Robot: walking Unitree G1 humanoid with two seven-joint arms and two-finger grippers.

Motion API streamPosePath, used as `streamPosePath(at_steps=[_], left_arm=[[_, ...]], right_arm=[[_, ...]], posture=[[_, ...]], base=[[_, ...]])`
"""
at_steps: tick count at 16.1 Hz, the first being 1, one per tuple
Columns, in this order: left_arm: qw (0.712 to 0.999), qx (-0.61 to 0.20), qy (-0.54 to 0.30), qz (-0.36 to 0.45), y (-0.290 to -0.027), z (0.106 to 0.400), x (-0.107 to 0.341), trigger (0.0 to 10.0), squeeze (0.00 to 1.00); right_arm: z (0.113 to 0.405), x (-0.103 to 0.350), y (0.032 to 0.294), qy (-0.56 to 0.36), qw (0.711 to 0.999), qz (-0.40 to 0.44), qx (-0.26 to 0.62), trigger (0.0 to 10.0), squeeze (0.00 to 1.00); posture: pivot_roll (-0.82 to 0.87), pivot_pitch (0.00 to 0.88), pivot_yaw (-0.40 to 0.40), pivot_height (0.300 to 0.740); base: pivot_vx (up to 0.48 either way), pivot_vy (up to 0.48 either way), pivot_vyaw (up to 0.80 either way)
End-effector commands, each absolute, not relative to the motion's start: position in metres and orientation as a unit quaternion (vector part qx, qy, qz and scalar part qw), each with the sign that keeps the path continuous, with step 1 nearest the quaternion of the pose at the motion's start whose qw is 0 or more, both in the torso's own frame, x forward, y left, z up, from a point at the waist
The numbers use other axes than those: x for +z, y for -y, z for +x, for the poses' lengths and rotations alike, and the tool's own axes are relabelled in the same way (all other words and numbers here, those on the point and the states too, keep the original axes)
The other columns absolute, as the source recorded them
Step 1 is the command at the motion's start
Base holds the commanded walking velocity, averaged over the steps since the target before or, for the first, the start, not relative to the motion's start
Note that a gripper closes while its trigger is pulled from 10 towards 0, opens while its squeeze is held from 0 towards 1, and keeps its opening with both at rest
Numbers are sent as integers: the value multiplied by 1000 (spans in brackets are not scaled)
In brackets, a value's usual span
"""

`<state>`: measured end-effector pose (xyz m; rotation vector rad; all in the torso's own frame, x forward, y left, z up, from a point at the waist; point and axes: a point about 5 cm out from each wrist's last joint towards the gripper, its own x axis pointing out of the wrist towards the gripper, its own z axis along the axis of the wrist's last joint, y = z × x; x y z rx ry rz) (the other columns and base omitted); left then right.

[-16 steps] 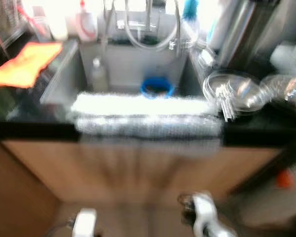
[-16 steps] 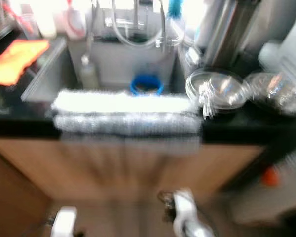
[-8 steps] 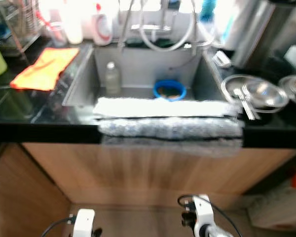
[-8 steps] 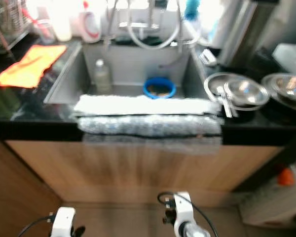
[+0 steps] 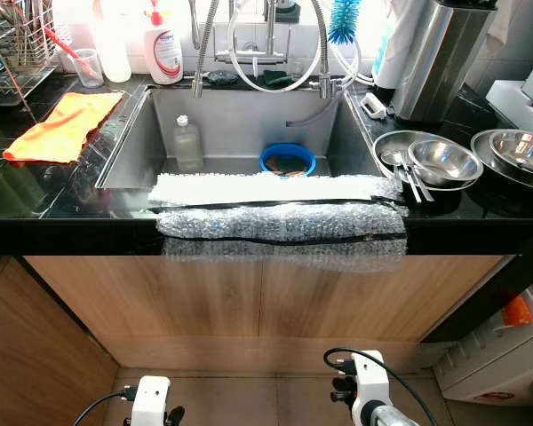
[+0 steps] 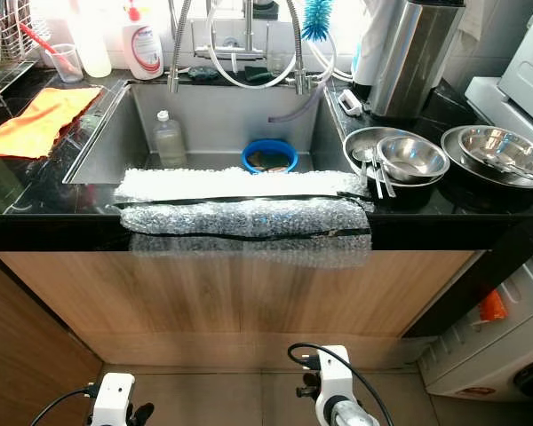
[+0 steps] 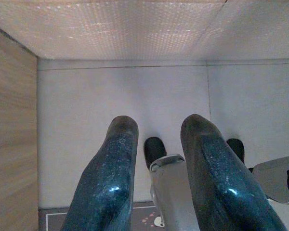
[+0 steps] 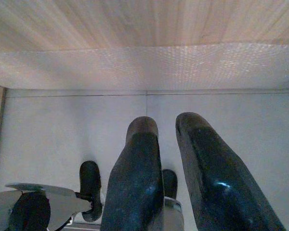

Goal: Kitchen organization

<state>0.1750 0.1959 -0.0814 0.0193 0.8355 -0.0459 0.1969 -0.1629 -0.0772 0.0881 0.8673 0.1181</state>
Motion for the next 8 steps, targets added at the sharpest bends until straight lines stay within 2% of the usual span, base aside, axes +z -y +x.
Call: streamPosePath(at_steps=[1, 4, 8], left_arm=[[907, -23, -421, 13, -196, 168, -85, 10000, 0], [904, -36, -426, 26, -196, 167, -86, 10000, 0], [903, -34, -427, 28, -197, 167, -86, 10000, 0]], right_arm=[[194, -79, 163, -425, 903, 48, 50, 10000, 0], [194, -79, 163, -425, 902, 49, 49, 10000, 0], [194, -79, 162, -426, 902, 48, 55, 10000, 0]], posture=[[7, 0, -13, 740], [9, 0, -13, 740], [14, 0, -15, 740]], base=[[0, 0, 0], [0, 0, 0], [246, 0, 0]])
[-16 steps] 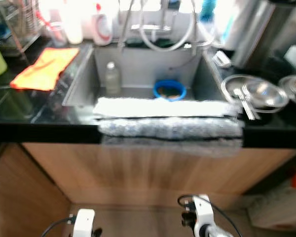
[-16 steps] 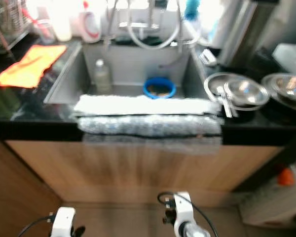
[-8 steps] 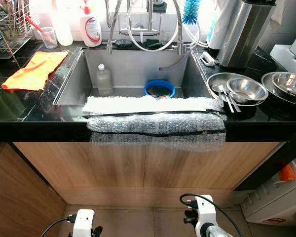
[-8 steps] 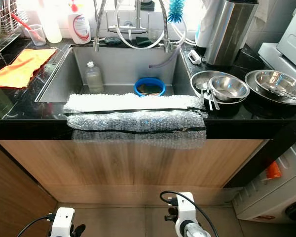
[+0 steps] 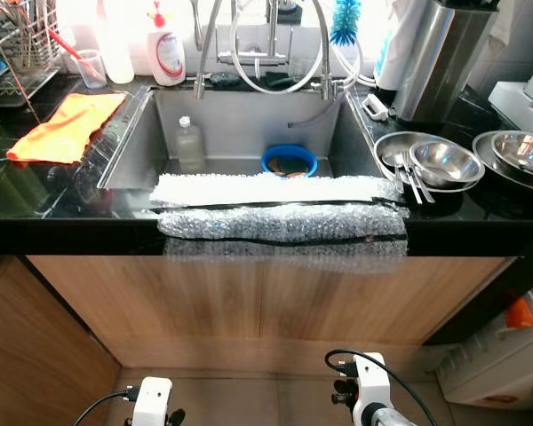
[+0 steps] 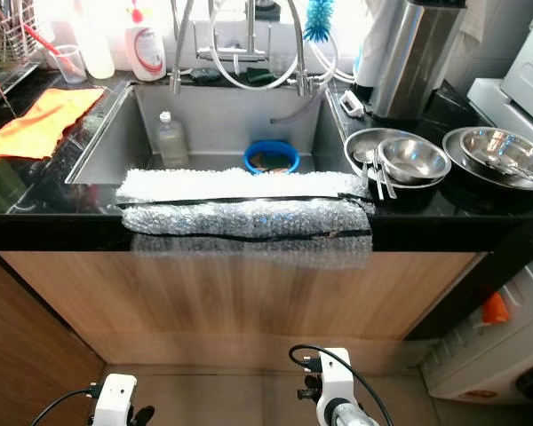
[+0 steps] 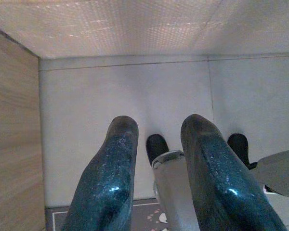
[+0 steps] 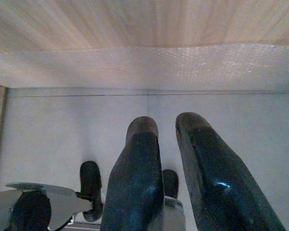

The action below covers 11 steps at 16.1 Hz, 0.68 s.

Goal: Kitchen organization

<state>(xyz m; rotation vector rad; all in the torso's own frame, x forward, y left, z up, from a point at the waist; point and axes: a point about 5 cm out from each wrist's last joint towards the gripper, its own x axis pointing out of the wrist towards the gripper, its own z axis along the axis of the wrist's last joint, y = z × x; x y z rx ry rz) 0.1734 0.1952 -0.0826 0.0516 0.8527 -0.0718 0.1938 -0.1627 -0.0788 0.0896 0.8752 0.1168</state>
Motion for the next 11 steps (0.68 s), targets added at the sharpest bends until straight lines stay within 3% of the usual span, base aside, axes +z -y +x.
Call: streamPosePath(at_steps=[1, 5, 11], left_arm=[[903, -35, -428, 30, -197, 167, -86, 10000, 0], [903, -36, -426, 30, -197, 169, -85, 10000, 0], [905, -37, -424, 20, -195, 169, -85, 10000, 0]], right_arm=[[194, -79, 162, -425, 902, 48, 56, 10000, 0], [195, -78, 162, -424, 903, 48, 55, 10000, 0], [196, -78, 163, -424, 903, 46, 57, 10000, 0]], posture=[[13, 0, -16, 740], [13, 0, -19, 740], [16, 0, -23, 740]], base=[[255, 0, 0], [258, 0, 0], [0, 0, 0]])
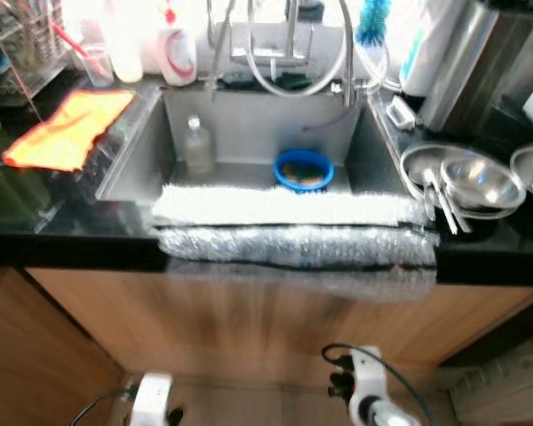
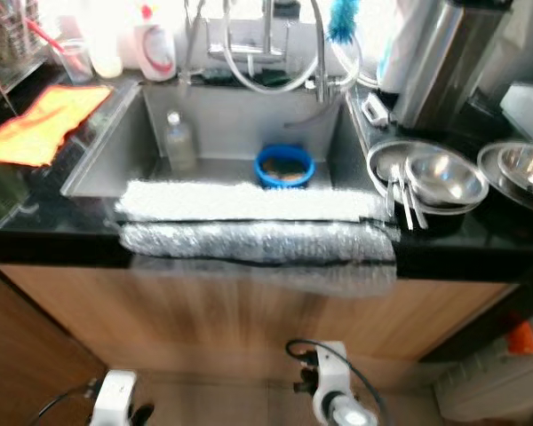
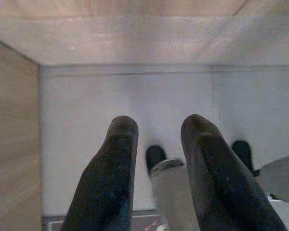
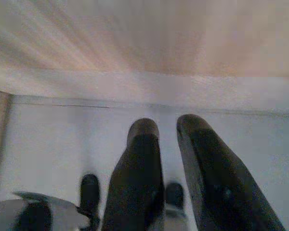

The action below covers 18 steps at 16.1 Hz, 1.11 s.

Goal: Kitchen organization

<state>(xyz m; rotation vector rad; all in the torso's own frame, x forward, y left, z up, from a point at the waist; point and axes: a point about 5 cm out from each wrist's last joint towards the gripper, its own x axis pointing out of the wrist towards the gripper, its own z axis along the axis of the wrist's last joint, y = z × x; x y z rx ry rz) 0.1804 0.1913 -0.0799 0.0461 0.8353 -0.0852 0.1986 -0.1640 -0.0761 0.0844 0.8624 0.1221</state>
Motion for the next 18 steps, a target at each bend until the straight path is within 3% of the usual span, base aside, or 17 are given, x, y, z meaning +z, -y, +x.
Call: streamPosePath(at_steps=[1, 5, 17, 18], left_arm=[[904, -39, -425, 21, -195, 170, -85, 10000, 0], [903, -48, -426, 25, -194, 169, -85, 10000, 0], [932, -7, -360, 41, -202, 169, -78, 10000, 0], [954, -17, -295, 46, -206, 178, -66, 10000, 0]], right_arm=[[196, -78, 163, -424, 903, 45, 57, 10000, 0], [196, -78, 164, -421, 904, 39, 61, 10000, 0], [199, -69, 163, -331, 942, 27, 35, 10000, 0], [199, -67, 164, -317, 948, 19, 35, 10000, 0]], posture=[[17, 0, -24, 740], [15, 0, -25, 740], [-26, 0, 10, 740], [-29, 0, 7, 740]], base=[[0, 0, 0], [0, 0, 0], [0, 0, 0], [0, 0, 0]])
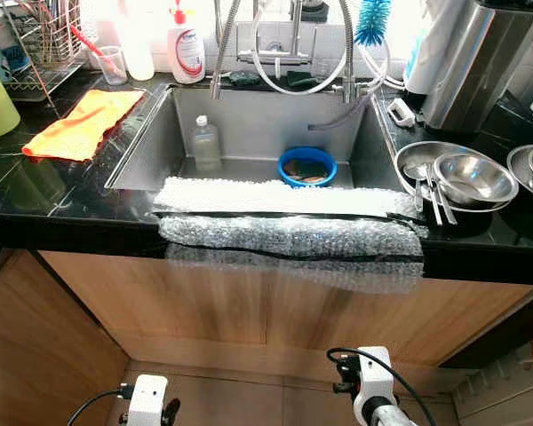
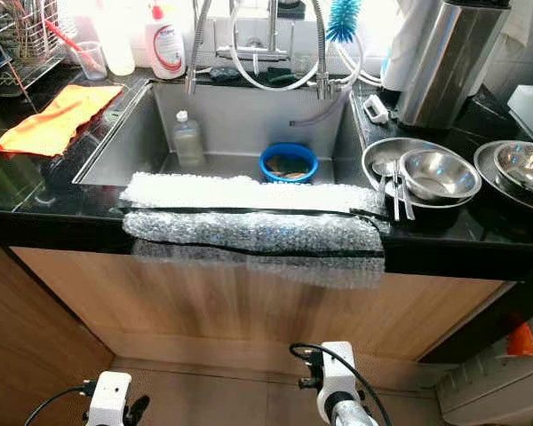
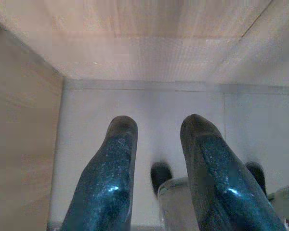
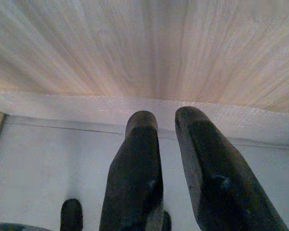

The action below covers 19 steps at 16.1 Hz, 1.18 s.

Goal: Kitchen organization

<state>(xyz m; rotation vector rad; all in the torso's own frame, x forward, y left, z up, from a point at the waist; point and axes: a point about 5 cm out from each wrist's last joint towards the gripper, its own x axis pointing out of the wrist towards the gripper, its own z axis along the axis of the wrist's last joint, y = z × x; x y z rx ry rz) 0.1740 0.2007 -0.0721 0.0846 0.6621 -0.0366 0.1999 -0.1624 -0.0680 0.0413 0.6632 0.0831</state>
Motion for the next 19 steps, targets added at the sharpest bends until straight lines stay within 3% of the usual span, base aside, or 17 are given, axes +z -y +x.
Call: streamPosePath(at_steps=[1, 2, 3, 7, 12, 17, 19], left_arm=[[980, -38, -181, 66, -214, 190, -36, 10000, 0], [988, -50, -124, 80, -215, 191, -15, 10000, 0], [989, -54, -110, 80, -213, 190, -9, 10000, 0], [993, -60, -82, 54, -199, 191, 18, 10000, 0], [997, -5, -26, 69, -212, 188, 60, 10000, 0], [996, 11, 27, 83, -216, 198, 105, 10000, 0], [993, -5, 77, 90, -205, 212, 133, 10000, 0]], right_arm=[[210, -49, 174, -235, 971, 19, 39, 10000, 0], [216, -22, 185, -145, 988, 11, 49, 10000, 0], [216, -13, 188, -128, 990, 4, 51, 10000, 0], [210, -7, 189, -113, 993, 1, 34, 10000, 0], [191, 33, 199, -67, 997, -32, 19, 10000, 0], [191, 76, 200, -10, 999, -45, -15, 10000, 0], [202, 98, 195, 27, 998, -45, -30, 10000, 0]], posture=[[-36, 0, 6, 740], [-38, 0, 2, 740], [-39, 0, -1, 740], [-37, 0, -10, 740], [-45, 0, 3, 740], [-41, 0, 14, 740], [-43, 0, 17, 740]], base=[[0, 0, 0], [0, 0, 0], [0, 0, 0], [0, 0, 0], [0, 0, 0], [0, 0, 0], [0, 0, 0]])
